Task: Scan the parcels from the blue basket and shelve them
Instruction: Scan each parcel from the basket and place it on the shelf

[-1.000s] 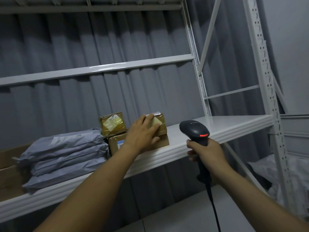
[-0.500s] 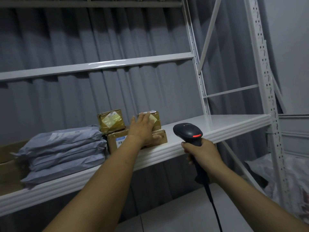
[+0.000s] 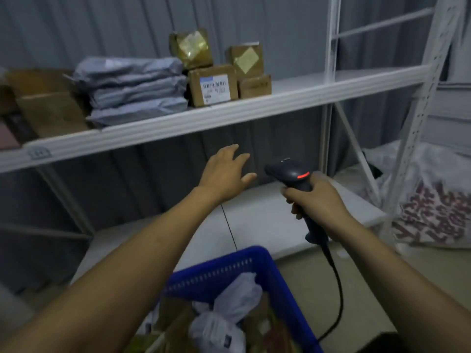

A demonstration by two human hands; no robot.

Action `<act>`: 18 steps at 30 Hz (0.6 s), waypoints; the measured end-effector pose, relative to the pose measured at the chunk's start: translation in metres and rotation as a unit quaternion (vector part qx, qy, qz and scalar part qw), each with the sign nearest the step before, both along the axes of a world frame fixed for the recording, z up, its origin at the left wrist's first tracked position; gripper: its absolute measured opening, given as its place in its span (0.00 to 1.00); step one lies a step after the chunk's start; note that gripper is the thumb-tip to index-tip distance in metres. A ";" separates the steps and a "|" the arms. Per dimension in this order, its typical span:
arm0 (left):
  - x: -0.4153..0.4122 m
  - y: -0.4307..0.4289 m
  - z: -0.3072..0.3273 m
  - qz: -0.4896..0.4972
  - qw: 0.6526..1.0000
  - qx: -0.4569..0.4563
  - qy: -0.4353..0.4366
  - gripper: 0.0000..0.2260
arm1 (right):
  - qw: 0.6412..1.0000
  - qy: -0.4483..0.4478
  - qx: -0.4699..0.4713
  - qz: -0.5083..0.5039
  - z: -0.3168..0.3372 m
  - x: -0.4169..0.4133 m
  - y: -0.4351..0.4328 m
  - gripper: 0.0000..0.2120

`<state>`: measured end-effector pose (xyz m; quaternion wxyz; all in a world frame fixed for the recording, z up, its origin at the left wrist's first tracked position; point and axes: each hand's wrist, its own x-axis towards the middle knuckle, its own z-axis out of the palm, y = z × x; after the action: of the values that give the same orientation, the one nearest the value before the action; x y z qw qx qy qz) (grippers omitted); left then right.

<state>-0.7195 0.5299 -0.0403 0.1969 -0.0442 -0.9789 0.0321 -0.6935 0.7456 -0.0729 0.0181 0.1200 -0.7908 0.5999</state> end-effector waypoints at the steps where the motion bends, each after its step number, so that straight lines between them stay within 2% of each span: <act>1: 0.013 -0.001 -0.025 0.002 1.000 0.014 -0.019 0.28 | 1.000 -0.015 0.006 0.003 -0.015 0.007 -0.002 0.08; 5: 0.059 -0.005 -0.123 0.008 0.994 0.040 -0.103 0.27 | 0.997 -0.071 0.029 0.011 -0.072 0.031 -0.007 0.09; 8: 0.089 -0.008 -0.201 0.006 0.980 0.072 -0.186 0.27 | 0.988 -0.148 0.040 0.022 -0.128 0.047 -0.006 0.12; 11: 0.113 0.000 -0.256 -0.054 0.952 0.144 -0.264 0.24 | 0.969 -0.235 0.058 0.053 -0.165 0.056 -0.004 0.09; 13: 0.123 0.011 -0.278 -0.107 0.922 0.188 -0.320 0.23 | 0.962 -0.257 0.058 0.071 -0.175 0.056 -0.001 0.08; 16: 0.124 0.026 -0.308 -0.156 0.878 0.236 -0.385 0.31 | 0.960 -0.264 0.081 0.048 -0.189 0.047 0.010 0.09; 18: 0.122 0.033 -0.332 -0.164 0.858 0.237 -0.425 0.39 | 0.958 -0.268 0.097 0.031 -0.199 0.042 0.019 0.08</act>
<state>-0.5976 0.5629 -0.3721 -0.2310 -0.1653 -0.9241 -0.2557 -0.6518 0.7647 -0.2719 -0.2250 -0.0202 -0.8169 0.5307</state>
